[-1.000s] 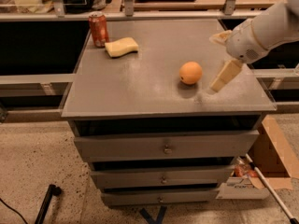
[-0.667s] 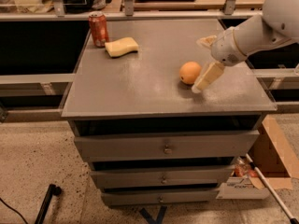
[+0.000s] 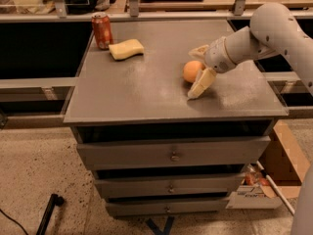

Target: Move orange near sponge

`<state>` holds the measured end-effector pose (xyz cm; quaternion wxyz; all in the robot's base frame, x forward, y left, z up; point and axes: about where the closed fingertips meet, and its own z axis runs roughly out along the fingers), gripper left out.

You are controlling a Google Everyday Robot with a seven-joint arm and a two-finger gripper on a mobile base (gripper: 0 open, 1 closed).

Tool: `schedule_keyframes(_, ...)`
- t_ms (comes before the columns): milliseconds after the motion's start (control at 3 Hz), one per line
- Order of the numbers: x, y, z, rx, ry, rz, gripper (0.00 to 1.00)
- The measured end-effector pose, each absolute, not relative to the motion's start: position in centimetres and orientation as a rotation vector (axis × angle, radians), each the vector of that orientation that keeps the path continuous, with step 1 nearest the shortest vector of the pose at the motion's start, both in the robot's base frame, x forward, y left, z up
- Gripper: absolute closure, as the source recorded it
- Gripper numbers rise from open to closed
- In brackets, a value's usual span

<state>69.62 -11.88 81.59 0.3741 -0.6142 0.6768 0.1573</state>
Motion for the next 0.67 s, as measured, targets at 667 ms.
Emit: schedule_keyframes(667,69.62,-11.87,82.26,-1.573,1.733,0.403,0.65)
